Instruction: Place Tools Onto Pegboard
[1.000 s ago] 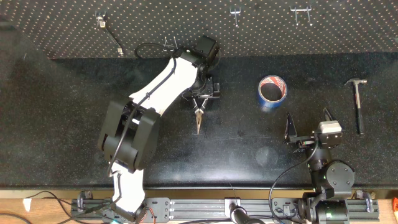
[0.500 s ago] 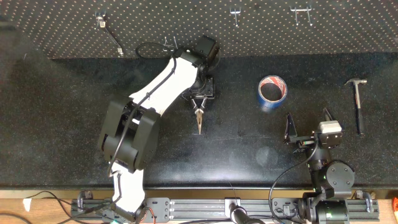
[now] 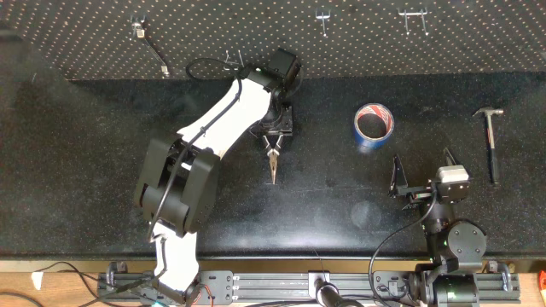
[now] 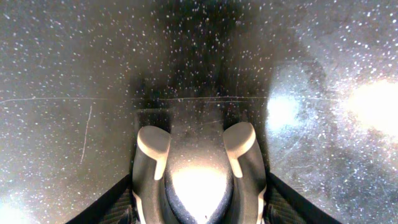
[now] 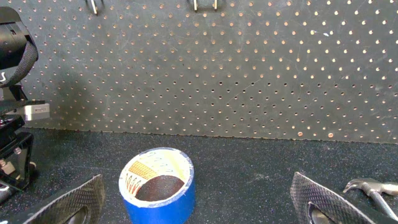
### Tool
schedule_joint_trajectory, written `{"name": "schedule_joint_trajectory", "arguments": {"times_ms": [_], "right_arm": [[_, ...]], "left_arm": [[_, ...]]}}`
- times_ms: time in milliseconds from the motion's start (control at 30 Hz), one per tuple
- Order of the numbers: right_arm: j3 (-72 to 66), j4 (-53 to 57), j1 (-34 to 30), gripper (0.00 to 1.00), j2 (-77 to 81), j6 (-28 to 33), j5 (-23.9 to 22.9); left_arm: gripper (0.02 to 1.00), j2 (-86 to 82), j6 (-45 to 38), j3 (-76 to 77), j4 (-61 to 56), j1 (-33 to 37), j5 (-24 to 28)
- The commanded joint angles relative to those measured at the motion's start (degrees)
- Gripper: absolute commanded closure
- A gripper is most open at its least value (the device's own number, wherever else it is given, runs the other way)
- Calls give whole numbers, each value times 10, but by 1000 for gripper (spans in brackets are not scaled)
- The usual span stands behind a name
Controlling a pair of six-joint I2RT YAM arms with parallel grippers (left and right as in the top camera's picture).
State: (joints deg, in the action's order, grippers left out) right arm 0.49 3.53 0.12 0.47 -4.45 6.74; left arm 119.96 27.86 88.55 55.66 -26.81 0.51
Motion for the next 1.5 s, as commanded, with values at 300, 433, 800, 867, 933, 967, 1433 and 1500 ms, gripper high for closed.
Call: {"name": "schedule_joint_trajectory", "arguments": {"times_ms": [300,433,800,867,933,967,1433,1500], "right_arm": [[-2,2,-1,25,-4,-9,-1],[-2,2,-1,25,-4,-9,-1],[-2,2,-1,25,-4,-9,-1],[-2,2,-1,25,-4,-9,-1],[-2,2,-1,25,-4,-9,-1],[-2,2,-1,25,-4,-9,-1],[-2,2,-1,25,-4,-9,-1],[-2,2,-1,25,-4,-9,-1]], "left_arm": [[993,-115,20,9,40,1,-82],[991,-348,21,-28,101,1,-221],[993,-416,-164,-273,-607,25,-395],[991,-398,-164,-273,-617,25,-393],[991,-369,-164,-273,-634,25,-379],[991,-361,-164,-273,-644,25,-374],[989,-271,-164,-273,-703,25,-358],[991,-263,-164,-273,-705,27,-358]]}}
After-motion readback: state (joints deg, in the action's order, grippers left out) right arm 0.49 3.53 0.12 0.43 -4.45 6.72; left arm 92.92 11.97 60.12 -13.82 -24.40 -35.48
